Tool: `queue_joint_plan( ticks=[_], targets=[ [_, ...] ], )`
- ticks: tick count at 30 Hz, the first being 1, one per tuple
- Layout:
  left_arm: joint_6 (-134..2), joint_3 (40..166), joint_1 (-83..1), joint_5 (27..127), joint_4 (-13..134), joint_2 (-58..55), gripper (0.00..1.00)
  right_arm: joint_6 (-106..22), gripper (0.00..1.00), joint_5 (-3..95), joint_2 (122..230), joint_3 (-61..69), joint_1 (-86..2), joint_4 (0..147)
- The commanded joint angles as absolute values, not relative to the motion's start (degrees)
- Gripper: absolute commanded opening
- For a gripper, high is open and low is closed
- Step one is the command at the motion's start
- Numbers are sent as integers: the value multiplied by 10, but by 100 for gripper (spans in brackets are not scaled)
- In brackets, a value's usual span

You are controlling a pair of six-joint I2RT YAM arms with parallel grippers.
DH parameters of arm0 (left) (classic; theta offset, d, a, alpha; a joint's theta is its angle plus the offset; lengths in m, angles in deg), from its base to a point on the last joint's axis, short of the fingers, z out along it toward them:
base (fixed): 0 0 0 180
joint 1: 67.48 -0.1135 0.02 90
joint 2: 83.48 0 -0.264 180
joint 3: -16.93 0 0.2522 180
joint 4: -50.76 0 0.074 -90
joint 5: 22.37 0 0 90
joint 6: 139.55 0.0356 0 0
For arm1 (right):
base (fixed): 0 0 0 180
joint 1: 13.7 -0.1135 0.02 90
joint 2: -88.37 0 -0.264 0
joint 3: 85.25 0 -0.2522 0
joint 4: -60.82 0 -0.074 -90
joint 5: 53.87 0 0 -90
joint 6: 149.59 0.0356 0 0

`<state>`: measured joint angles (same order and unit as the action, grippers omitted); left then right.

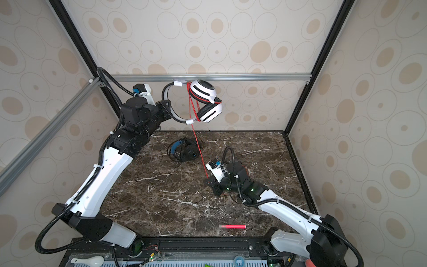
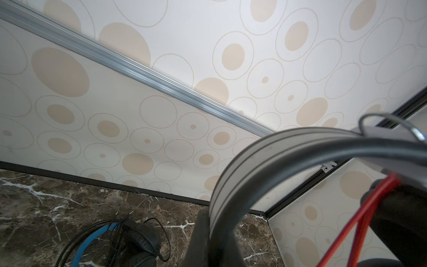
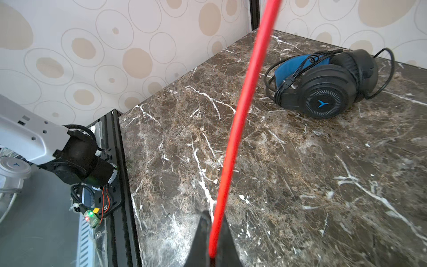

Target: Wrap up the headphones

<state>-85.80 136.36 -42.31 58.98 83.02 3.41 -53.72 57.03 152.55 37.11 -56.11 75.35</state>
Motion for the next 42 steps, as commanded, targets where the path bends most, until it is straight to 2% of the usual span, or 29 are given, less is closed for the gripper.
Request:
queue_joint_plan(
  ticks=[1, 8, 17, 23, 28, 34, 42],
  targets=[
    [-860, 1413, -435, 571, 788, 27, 0, -560, 0, 526, 1512, 389, -566, 818],
    [-871, 1410, -439, 612, 788, 23, 0, -547, 0, 423, 1533, 395, -566, 829],
    [-892, 1397, -442, 650, 786, 18, 0, -535, 0, 391, 1551, 399, -568, 809],
    [-910, 1415, -448, 731, 792, 41, 0, -549, 0, 373, 1571, 388, -568, 807],
    [-903, 1409, -448, 728, 802, 30, 0, -549, 0, 368, 1587, 384, -568, 807],
    [-887, 1399, -451, 676, 815, 16, 0, -551, 0, 376, 1580, 386, -570, 820],
    [-879, 1439, -452, 614, 806, 61, 0, -572, 0, 361, 1542, 382, -597, 877]
  ],
)
